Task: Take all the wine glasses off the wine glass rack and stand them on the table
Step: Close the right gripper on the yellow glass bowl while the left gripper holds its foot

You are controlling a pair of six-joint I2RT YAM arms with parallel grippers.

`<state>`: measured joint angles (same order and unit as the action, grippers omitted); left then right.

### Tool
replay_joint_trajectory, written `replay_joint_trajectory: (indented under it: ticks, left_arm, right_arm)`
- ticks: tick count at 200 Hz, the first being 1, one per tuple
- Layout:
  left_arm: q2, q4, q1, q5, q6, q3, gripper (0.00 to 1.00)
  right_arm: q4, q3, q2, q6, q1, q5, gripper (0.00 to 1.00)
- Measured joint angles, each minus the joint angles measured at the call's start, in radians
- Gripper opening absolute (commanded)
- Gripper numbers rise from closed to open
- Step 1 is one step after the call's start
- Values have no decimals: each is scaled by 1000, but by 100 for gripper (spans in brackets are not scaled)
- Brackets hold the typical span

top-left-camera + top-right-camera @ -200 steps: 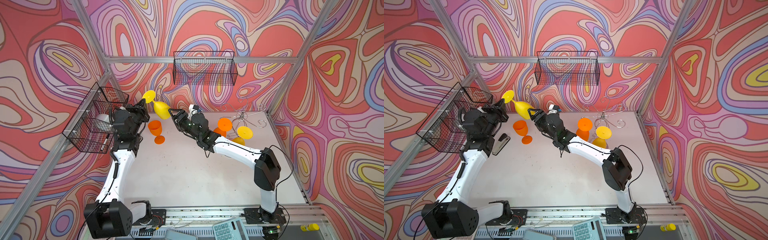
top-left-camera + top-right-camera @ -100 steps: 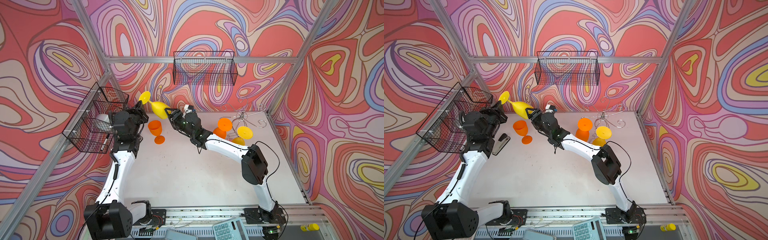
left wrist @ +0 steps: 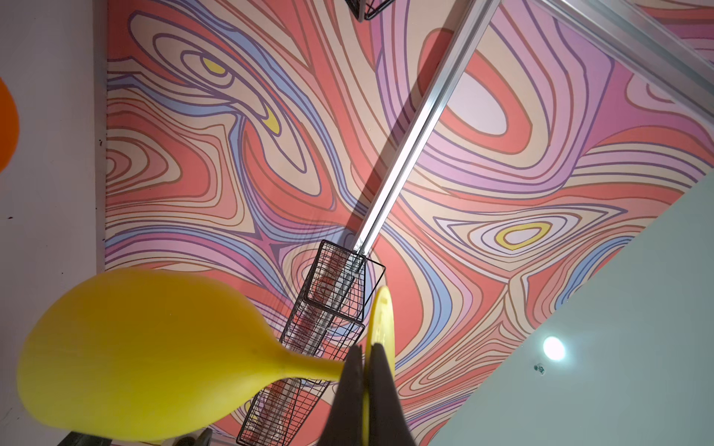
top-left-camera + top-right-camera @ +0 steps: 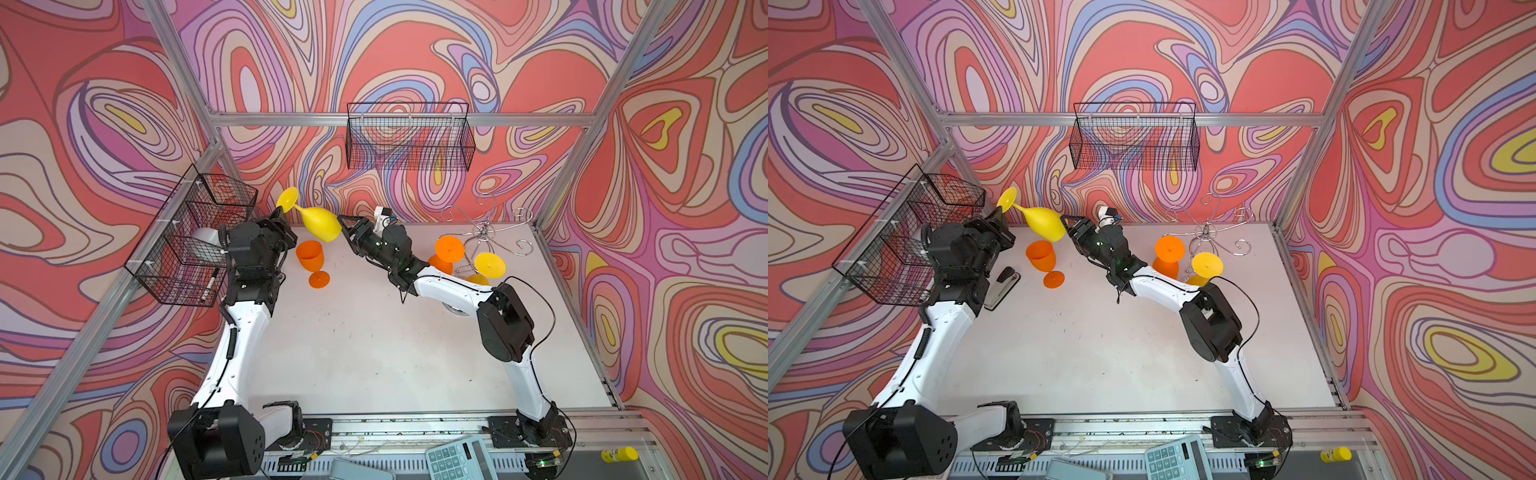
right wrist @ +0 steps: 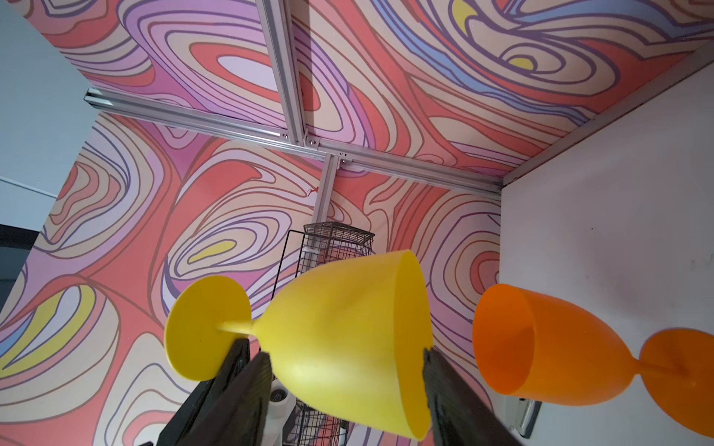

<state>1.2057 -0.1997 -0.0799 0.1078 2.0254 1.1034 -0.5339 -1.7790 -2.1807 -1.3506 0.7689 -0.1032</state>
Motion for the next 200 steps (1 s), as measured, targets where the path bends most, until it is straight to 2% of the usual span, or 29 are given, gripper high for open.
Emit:
replay_joint_trajectory:
  ticks: [80,170,200]
  left_arm:
    - [0,27,0,6,41,-1,0]
    - [0,9,-2,30,56,-30,0]
    - [0,-4,-2,34,62,-30,0]
  right_arm:
    - [-185,53,-50,16,-11,-62,60]
    - [-348,71,-75,32,-19,-105,46]
    - [-388,79,-76,34,-21,-112,38]
